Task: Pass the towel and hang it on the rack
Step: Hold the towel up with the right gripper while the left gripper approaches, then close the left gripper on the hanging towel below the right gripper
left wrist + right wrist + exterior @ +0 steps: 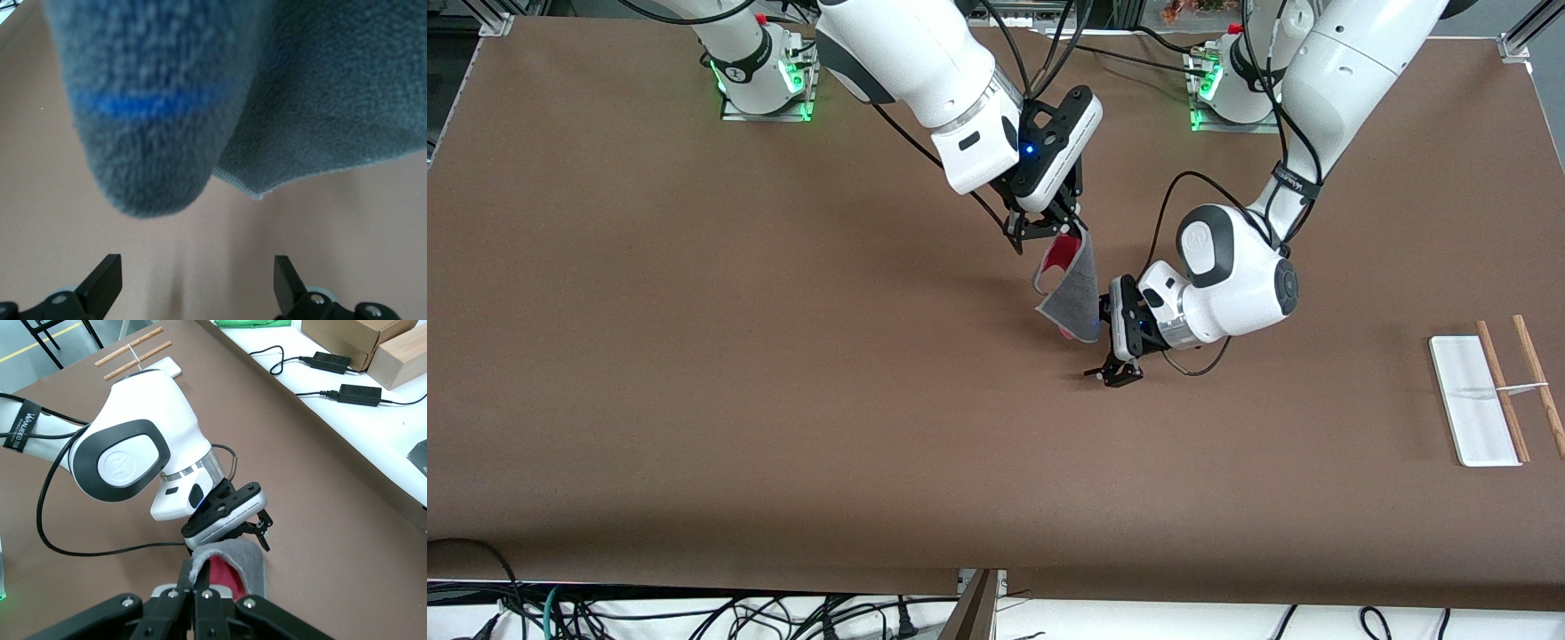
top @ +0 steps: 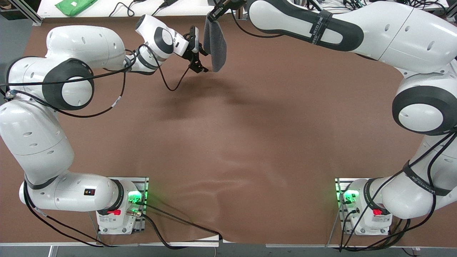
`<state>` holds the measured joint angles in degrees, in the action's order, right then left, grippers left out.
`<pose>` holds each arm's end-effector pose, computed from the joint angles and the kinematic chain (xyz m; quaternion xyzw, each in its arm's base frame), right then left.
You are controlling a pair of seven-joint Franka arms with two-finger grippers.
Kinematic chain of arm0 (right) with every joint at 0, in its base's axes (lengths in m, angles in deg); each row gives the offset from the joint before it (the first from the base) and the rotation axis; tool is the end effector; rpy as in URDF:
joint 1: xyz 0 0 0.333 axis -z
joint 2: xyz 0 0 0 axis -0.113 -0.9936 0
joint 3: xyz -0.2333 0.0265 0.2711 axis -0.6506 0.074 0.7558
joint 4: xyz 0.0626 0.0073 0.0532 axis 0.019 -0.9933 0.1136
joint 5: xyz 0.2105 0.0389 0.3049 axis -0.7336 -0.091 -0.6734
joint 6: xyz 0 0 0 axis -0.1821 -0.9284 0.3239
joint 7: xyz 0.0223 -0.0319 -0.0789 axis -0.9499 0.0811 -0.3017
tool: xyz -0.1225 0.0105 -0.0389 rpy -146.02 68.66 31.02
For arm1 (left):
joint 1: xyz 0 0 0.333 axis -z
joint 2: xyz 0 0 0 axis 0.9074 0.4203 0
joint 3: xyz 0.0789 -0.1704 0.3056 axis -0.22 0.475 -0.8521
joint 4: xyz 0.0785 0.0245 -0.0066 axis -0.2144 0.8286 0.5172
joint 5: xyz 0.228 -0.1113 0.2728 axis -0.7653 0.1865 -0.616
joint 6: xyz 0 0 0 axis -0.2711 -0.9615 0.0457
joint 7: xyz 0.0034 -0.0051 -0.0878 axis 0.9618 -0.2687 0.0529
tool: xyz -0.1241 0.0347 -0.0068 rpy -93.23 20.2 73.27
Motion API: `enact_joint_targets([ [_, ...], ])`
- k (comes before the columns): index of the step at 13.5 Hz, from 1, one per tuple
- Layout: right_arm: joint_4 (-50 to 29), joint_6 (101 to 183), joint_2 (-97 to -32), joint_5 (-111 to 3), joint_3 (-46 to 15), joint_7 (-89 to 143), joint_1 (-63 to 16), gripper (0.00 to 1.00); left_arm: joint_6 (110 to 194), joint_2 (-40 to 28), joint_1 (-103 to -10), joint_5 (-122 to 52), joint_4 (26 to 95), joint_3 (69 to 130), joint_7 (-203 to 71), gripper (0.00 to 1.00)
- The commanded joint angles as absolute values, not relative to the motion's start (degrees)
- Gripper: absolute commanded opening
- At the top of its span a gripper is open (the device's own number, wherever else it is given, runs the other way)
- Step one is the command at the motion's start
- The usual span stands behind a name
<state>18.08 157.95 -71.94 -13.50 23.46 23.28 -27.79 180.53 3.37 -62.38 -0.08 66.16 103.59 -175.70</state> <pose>0.5355 0.5320 0.5907 -0.8373 -0.4458 -0.2392 0.2074 0.6223 -0.2619 0.2632 0.6799 -0.6517 0.2427 0.2325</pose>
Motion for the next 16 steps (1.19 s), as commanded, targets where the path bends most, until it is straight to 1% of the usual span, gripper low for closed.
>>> enact_joint_targets([
  [1, 18.4, 158.4, -72.0, -14.2, 23.5, 22.9, -27.9, 0.00, 178.7, 1.0, -62.8, 1.2, 66.6, 103.5, -178.5, 1.00],
  [3, 18.4, 158.4, -72.0, -14.2, 23.5, 22.9, -27.9, 0.00, 177.9, -0.1, -62.7, 1.2, 66.4, 103.7, -178.0, 1.00],
  [6, 18.4, 158.4, -72.0, -14.2, 23.5, 23.0, -27.9, 0.00, 174.4, -2.4, -62.7, 1.2, 66.6, 103.7, -176.3, 1.00],
  [14, 18.4, 158.4, -71.9, -14.3, 23.5, 23.0, -27.9, 0.00, 173.4, -4.2, -62.3, -1.1, 67.2, 106.5, -173.5, 1.00],
  [15, 18.4, 158.4, -71.9, -14.3, 23.5, 23.0, -27.8, 0.00, 173.3, -4.2, -62.3, -1.1, 67.3, 106.5, -173.5, 0.90],
  [16, 18.4, 158.4, -71.9, -14.3, 23.5, 23.0, -27.8, 0.00, 173.3, -4.1, -62.3, -1.3, 67.3, 106.5, -173.6, 0.78],
])
